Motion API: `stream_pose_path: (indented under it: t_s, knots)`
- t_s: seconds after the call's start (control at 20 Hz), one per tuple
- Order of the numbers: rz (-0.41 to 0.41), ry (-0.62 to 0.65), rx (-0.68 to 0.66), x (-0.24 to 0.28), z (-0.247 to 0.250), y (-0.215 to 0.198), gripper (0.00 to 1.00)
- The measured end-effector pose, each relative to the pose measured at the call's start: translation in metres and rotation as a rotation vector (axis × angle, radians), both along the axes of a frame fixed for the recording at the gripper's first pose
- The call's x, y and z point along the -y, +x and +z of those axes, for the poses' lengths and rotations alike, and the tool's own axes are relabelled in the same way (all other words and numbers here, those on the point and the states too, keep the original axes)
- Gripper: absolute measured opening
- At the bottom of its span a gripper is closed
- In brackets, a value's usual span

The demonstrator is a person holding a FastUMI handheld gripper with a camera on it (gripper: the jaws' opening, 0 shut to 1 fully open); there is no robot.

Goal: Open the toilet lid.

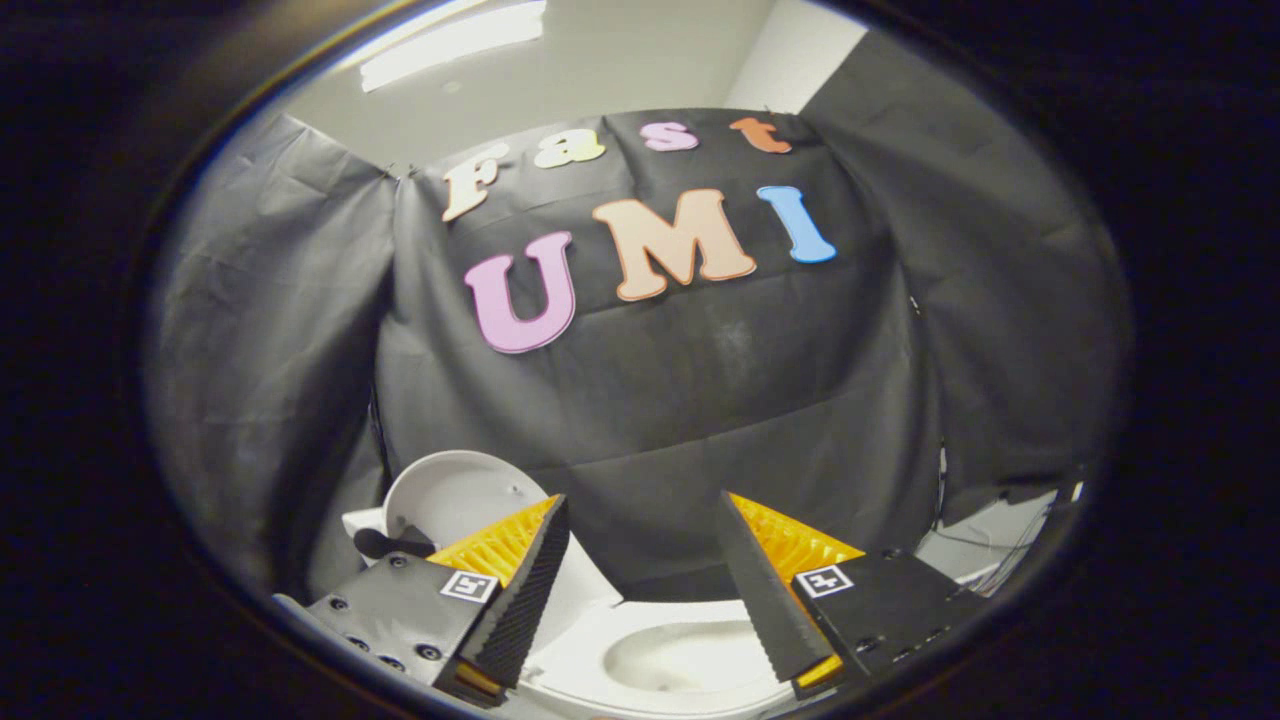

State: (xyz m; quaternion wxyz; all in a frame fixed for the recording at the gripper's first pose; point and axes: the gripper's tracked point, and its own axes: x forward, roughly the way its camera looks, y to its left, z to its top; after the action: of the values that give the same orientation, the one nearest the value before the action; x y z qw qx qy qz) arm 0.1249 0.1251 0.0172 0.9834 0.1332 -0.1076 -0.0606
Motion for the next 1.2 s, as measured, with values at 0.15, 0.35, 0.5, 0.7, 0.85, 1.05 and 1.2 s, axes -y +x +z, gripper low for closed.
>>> stream_pose_path:
  t_s: [0.15,0.35,0.5,0.7,0.85,1.05,1.2]
  knots:
    - [-0.044,0.102,0.030,-0.014,-0.009,-0.002,0.92]
    - [-0.123,0.270,0.048,-0.020,-0.037,-0.012,0.89]
    - [-0.178,0.402,0.043,-0.024,-0.066,-0.021,0.88]
    - [-0.254,0.624,0.027,-0.026,-0.119,-0.036,0.88]
    - [-0.324,0.777,-0.022,-0.029,-0.173,-0.054,0.88]
    - [-0.407,0.933,-0.109,-0.033,-0.236,-0.071,0.81]
    - [-0.438,1.011,-0.160,-0.042,-0.267,-0.075,0.78]
